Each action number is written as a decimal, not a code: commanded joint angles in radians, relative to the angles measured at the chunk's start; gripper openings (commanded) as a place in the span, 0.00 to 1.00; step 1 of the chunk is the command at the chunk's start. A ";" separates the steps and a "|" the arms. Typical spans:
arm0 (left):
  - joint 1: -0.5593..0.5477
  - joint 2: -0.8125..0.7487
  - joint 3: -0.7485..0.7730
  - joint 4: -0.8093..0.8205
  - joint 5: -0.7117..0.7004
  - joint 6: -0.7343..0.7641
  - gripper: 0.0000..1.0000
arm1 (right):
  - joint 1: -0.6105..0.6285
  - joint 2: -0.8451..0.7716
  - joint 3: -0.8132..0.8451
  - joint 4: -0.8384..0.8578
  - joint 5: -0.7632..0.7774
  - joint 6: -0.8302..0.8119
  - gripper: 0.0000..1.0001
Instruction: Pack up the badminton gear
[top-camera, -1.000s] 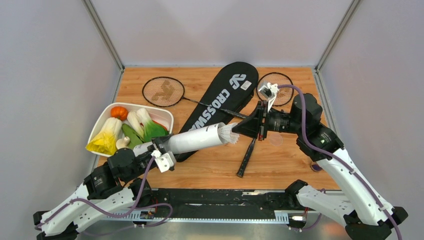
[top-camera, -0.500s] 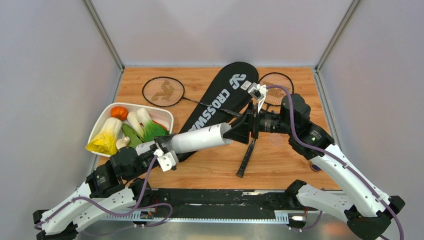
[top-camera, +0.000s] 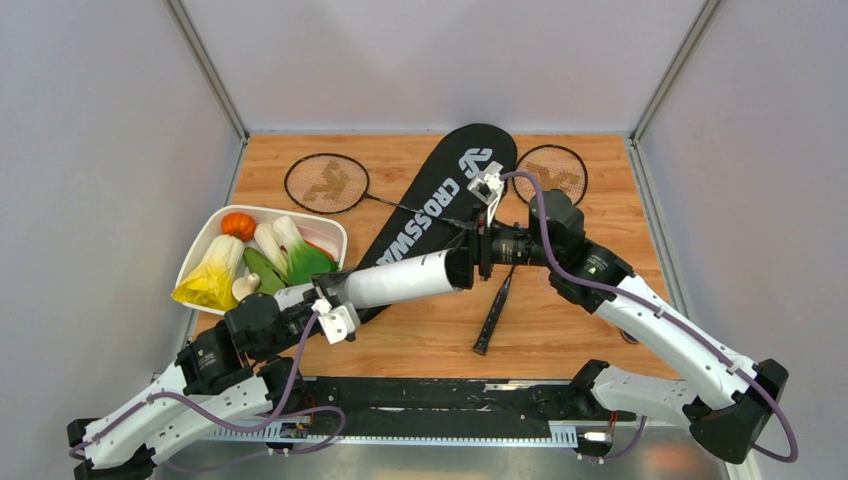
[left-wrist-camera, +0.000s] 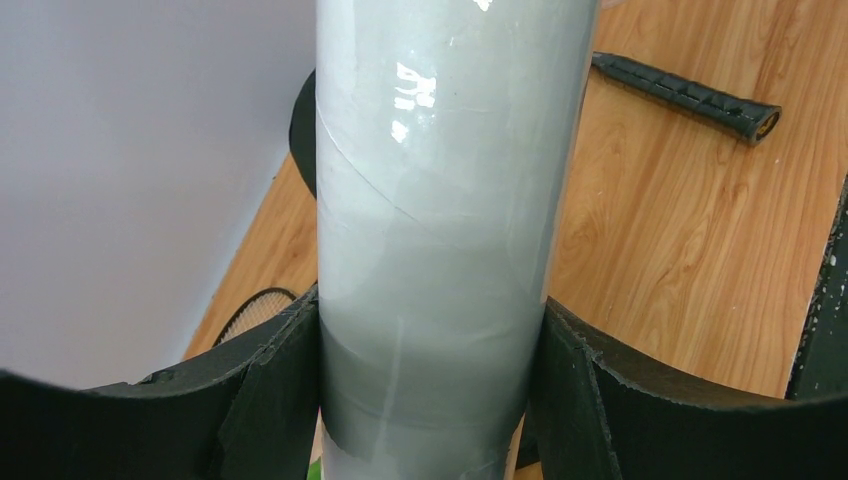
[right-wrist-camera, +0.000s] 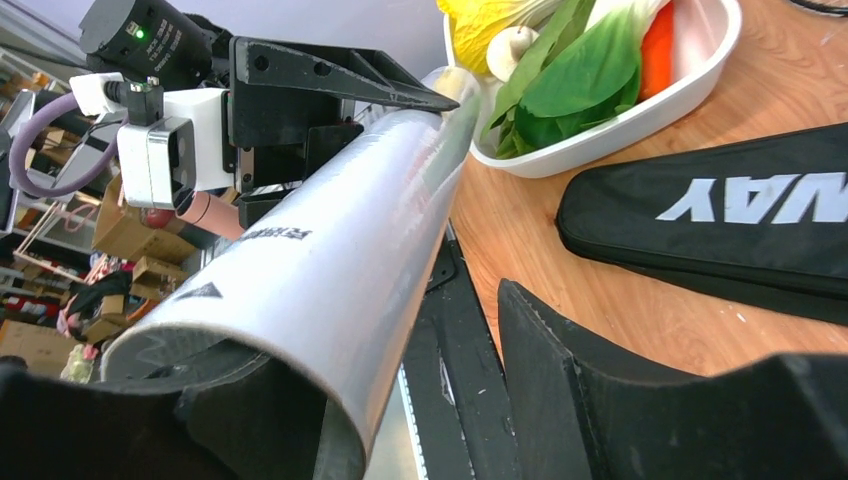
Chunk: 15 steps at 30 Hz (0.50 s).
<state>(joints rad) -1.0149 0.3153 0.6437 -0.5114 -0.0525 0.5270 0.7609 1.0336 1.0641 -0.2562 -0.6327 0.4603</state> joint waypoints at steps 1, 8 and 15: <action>-0.001 0.003 0.005 0.120 0.026 0.007 0.53 | 0.043 0.029 0.011 0.082 0.017 0.023 0.62; -0.001 0.001 0.008 0.113 0.015 0.013 0.54 | 0.046 0.033 0.002 0.083 0.031 0.022 0.52; -0.001 0.025 0.008 0.124 -0.056 -0.004 0.53 | 0.046 -0.015 0.026 0.027 0.087 0.044 0.73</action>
<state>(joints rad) -1.0142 0.3195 0.6395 -0.4999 -0.0654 0.5270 0.7994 1.0649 1.0645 -0.2123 -0.5995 0.4843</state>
